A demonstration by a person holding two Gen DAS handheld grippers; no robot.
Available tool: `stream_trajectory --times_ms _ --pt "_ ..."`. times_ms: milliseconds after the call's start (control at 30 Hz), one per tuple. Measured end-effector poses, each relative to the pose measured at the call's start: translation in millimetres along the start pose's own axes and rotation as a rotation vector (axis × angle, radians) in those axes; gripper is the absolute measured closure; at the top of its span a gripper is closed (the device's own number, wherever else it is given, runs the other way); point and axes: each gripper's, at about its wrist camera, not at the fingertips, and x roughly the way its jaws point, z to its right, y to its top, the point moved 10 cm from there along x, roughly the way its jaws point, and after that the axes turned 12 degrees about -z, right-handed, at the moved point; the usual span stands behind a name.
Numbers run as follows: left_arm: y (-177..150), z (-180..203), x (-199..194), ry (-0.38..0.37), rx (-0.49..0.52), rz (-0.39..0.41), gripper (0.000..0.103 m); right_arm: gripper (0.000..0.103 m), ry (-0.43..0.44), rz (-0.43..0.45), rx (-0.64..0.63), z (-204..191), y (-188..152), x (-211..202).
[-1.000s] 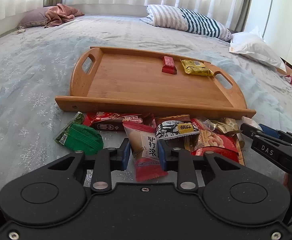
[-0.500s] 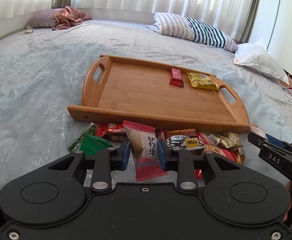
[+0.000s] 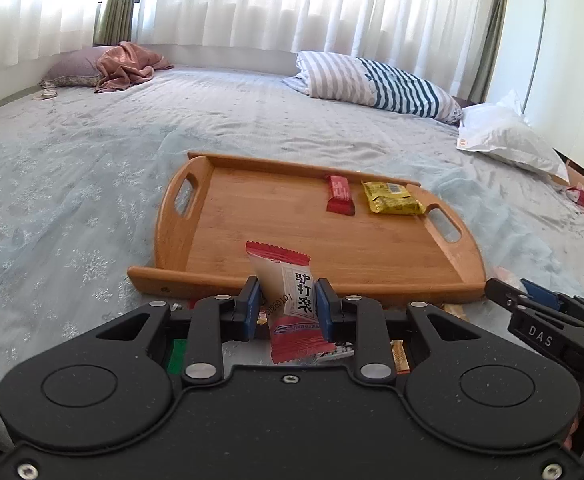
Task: Organize snacks
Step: 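Carry both packets onto the tray and open both tools to release them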
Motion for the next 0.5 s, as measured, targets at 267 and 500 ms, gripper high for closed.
stream_trajectory --times_ms 267,500 --pt "20 17 7 -0.065 0.020 0.004 0.076 0.056 0.034 0.011 -0.003 -6 13 7" --pt "50 31 26 -0.126 0.025 -0.005 0.076 0.056 0.077 -0.009 0.007 -6 33 26"
